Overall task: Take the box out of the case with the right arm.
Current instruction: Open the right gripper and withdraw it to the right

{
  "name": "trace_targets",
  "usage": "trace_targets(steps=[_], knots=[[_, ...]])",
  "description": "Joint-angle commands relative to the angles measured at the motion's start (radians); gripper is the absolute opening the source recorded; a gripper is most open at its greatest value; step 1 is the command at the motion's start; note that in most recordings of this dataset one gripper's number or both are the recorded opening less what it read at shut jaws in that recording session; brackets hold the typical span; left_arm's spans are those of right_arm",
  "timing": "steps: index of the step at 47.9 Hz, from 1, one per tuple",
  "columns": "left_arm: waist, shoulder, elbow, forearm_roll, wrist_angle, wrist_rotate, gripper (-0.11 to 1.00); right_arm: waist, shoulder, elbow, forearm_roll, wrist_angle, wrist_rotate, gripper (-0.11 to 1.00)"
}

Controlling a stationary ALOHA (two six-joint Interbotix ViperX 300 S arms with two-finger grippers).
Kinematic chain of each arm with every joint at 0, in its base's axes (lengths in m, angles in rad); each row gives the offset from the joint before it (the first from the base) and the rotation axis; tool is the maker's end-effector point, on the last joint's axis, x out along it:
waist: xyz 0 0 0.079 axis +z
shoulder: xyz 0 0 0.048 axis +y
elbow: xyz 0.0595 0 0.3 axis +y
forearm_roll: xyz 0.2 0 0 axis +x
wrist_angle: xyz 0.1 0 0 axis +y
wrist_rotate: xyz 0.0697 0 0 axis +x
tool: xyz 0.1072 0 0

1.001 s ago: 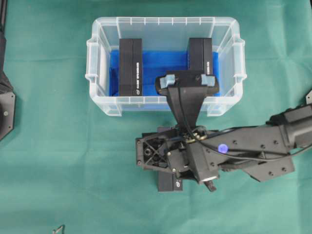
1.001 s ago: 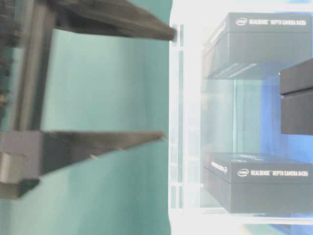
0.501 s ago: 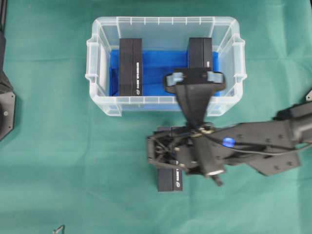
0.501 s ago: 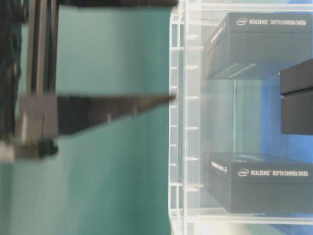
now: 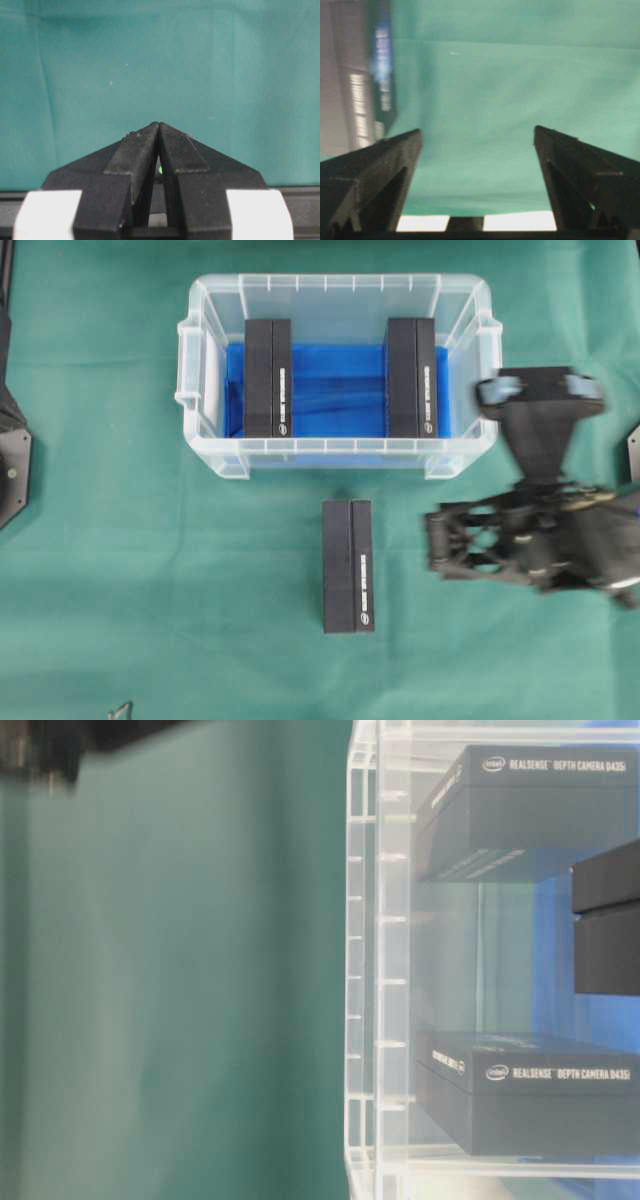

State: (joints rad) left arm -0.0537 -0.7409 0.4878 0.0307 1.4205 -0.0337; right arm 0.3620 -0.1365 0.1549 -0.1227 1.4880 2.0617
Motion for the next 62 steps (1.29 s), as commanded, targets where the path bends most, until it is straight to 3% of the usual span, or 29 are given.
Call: trace_targets(steps=[1,14,31,39,62], knots=[[0.003,0.000,-0.026,0.003,-0.003,0.002,0.02,0.025,-0.081,0.044,0.002,-0.003,0.014,0.90],[0.002,-0.002,-0.025,0.003,-0.002,0.003,0.02,0.087,-0.239,0.190,0.009,0.000,0.064,0.90],[0.002,-0.002,-0.025,0.003,-0.002,0.003,0.02,0.048,-0.250,0.204,-0.031,0.000,0.028,0.90],[0.003,0.000,-0.025,0.003,-0.002,0.003,0.02,-0.063,-0.270,0.224,-0.032,0.000,-0.092,0.90],[0.003,0.002,-0.026,0.005,-0.003,0.003,0.02,-0.532,-0.333,0.284,-0.034,-0.018,-0.603,0.90]])
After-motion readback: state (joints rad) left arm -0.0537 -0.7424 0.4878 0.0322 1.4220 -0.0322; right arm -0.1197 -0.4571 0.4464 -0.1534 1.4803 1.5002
